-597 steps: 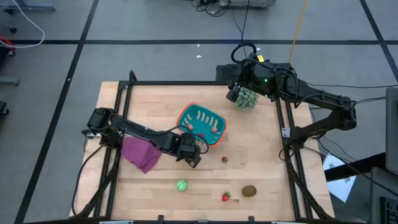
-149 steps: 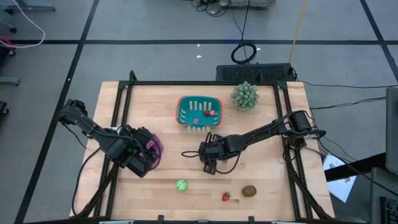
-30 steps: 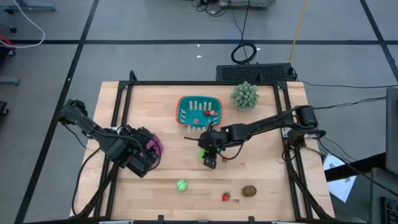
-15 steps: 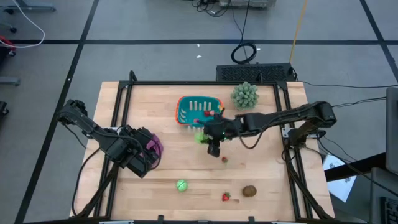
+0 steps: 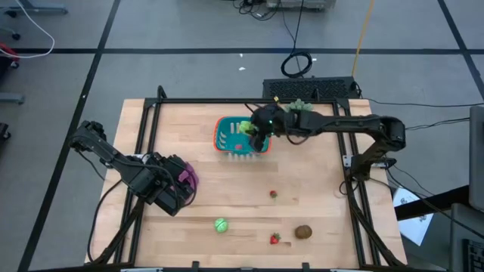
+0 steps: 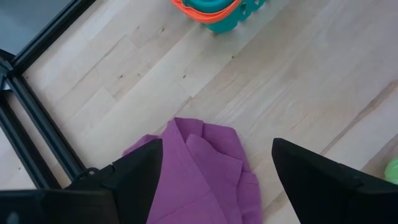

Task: Pick and placing Produce into tupperware
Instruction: Put the green star fruit into the blue basket

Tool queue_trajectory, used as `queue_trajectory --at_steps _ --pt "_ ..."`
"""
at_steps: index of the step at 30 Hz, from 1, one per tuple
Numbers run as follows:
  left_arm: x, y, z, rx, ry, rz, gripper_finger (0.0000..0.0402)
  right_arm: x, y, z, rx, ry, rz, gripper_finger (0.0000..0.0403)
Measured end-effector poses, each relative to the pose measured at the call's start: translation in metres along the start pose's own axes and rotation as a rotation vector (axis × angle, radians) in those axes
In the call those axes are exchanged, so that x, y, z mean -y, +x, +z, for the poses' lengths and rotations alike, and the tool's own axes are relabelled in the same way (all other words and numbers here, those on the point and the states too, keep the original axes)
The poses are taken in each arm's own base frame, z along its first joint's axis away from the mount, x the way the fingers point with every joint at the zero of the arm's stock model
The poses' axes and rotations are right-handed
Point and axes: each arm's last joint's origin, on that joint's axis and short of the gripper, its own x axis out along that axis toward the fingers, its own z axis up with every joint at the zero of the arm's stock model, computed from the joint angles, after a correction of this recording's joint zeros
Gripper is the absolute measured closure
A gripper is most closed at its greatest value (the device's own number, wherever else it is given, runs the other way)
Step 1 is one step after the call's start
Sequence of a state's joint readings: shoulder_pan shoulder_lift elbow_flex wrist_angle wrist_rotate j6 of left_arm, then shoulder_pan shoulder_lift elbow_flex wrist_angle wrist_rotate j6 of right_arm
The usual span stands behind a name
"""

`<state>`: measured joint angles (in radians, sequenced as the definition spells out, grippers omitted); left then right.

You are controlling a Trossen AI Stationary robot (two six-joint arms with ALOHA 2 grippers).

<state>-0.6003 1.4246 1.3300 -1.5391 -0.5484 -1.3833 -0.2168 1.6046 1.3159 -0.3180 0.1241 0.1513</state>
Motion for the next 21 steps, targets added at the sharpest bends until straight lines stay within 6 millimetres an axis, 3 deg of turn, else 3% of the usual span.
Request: queue_trajectory --at_steps 12,21 --pt "0.0 0.0 0.0 0.007 0.004 0.002 0.0094 0.015 0.054 -0.025 -0.168 0.04 0.049 0.0262" --pt "0.0 0.0 0.0 0.007 0.002 0.001 0.0094 0.028 0.073 -0.037 -0.239 0.068 0.055 0.0262"
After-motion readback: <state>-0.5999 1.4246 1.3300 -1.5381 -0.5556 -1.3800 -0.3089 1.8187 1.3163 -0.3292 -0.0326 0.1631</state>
